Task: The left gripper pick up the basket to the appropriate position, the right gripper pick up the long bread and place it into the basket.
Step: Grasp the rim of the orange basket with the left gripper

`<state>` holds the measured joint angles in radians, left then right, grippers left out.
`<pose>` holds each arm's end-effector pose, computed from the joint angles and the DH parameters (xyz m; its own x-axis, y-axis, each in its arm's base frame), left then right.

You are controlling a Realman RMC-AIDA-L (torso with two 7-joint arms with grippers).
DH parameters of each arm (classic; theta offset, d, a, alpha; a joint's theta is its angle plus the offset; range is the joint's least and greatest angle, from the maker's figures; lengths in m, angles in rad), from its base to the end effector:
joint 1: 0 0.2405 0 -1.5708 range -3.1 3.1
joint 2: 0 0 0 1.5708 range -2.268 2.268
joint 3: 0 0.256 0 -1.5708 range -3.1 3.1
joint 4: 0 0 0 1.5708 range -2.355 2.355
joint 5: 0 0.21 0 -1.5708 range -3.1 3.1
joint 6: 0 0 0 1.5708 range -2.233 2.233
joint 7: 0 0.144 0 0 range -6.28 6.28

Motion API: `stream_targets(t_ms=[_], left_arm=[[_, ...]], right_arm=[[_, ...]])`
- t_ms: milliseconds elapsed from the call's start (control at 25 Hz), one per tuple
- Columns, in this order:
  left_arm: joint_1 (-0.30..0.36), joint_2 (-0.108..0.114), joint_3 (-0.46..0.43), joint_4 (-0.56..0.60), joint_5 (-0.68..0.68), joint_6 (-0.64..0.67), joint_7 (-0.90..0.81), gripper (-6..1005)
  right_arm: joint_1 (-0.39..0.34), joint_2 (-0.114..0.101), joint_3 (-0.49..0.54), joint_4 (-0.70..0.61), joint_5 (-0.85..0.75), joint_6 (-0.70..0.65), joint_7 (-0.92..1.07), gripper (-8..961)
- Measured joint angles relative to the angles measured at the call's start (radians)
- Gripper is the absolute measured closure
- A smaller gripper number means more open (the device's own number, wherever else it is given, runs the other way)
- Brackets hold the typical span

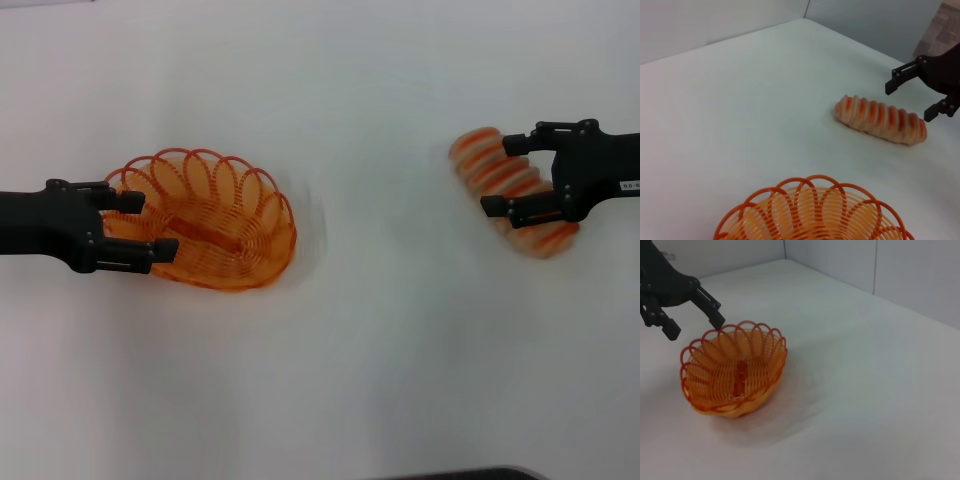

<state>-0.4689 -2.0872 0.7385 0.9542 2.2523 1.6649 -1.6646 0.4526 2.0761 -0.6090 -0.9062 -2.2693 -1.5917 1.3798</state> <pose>-0.2760 0.3137 0.0259 0.8327 0.4961 0.2458 0.5351 -0.8352 -0.1270 0.3036 0.3155 0.0403 0.9075 -0.3327 -0.2563 -0.4021 -0.8646 -0.3014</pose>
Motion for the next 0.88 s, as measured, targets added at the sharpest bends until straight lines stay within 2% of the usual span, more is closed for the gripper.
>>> stream_targets(t_ms=[480, 680, 880], left_arm=[[-0.003, -0.003, -0.02, 0.0, -0.006, -0.016, -0.017, 112], [-0.024, -0.006, -0.119, 0.021, -0.009, -0.033, -0.1, 112], [-0.04, 0.004, -0.102, 0.048, 0.027, -0.111, -0.26, 112]], right_arm=[[-0.003, -0.002, 0.001, 0.0, -0.001, -0.01, 0.001, 23], [-0.003, -0.002, 0.005, 0.0, -0.001, -0.008, 0.002, 23], [0.0, -0.003, 0.005, -0.001, -0.001, -0.015, 0.006, 23]])
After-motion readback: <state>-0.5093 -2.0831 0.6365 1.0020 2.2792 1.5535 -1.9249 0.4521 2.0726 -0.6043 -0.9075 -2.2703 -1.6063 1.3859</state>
